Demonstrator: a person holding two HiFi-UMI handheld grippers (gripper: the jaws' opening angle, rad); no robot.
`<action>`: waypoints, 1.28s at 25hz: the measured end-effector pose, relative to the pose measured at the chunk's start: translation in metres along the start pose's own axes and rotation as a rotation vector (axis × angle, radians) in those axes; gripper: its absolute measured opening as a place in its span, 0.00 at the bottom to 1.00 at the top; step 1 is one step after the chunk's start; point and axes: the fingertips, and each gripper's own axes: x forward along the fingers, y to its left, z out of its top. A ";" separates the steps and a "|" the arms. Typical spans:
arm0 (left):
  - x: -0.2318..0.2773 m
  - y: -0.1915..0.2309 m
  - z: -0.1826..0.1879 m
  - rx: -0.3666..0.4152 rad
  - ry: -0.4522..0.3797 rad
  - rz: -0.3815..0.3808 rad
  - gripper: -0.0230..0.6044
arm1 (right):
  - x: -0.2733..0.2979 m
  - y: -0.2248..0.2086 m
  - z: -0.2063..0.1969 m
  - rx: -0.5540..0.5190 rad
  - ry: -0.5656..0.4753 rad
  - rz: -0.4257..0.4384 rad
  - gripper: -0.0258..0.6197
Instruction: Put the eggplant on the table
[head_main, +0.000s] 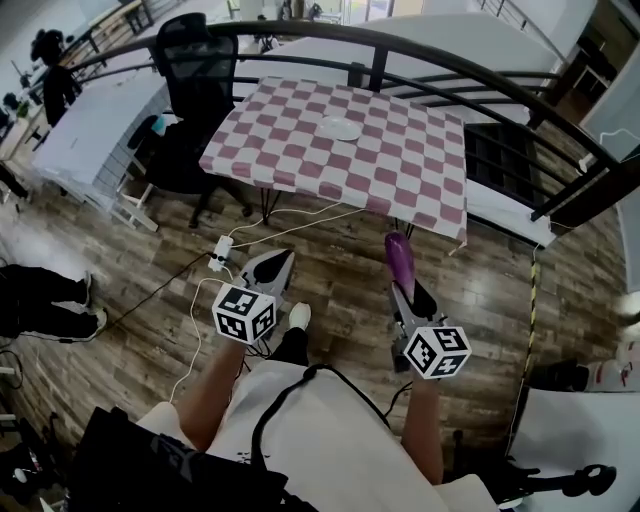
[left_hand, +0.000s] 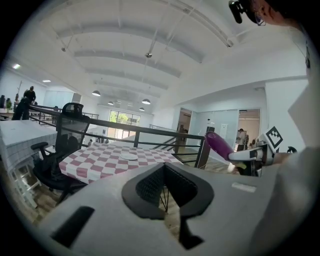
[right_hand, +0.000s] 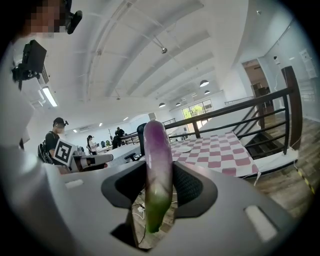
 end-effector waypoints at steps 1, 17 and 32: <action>0.007 0.005 0.003 0.001 -0.001 -0.003 0.04 | 0.008 -0.002 0.003 -0.001 0.002 0.000 0.31; 0.099 0.116 0.057 -0.019 0.004 -0.065 0.04 | 0.144 -0.008 0.061 -0.003 0.025 -0.027 0.31; 0.146 0.215 0.067 -0.058 0.018 -0.121 0.04 | 0.246 -0.001 0.079 -0.005 0.052 -0.067 0.31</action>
